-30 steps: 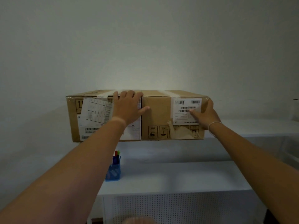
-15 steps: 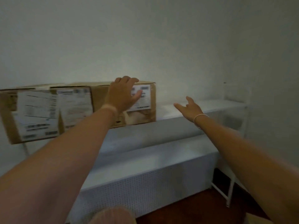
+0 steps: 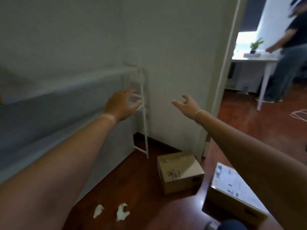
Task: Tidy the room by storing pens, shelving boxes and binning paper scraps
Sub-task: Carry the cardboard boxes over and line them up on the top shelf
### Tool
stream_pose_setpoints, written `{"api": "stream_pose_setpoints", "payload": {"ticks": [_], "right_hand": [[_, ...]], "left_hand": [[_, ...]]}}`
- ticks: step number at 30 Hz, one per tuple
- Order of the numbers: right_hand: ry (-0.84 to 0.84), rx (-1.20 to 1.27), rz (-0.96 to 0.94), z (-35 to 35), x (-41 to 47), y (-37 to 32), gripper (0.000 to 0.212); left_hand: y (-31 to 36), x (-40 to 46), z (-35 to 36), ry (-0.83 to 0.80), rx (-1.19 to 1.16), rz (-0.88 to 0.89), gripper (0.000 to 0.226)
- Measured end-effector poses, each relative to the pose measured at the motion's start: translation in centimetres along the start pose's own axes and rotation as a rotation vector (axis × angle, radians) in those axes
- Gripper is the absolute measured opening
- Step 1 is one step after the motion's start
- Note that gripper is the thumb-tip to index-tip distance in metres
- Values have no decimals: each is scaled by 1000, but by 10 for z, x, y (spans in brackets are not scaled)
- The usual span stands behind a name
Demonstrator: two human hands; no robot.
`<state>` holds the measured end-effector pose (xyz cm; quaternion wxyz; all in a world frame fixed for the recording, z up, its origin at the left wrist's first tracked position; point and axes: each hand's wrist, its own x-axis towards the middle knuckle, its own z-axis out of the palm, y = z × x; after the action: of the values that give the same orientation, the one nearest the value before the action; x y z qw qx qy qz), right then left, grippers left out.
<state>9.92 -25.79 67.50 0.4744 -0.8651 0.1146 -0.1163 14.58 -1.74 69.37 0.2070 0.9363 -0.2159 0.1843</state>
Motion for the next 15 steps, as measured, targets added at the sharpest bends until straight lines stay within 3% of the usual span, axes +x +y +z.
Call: {"api": "stream_pose_setpoints", "payload": {"ticks": [8, 15], "right_hand": [[83, -9, 272, -49, 2, 169, 70], [9, 17, 526, 11, 15, 296, 69]], "left_hand": [[61, 17, 169, -290, -133, 51, 52], [34, 10, 299, -492, -124, -69, 55]]}}
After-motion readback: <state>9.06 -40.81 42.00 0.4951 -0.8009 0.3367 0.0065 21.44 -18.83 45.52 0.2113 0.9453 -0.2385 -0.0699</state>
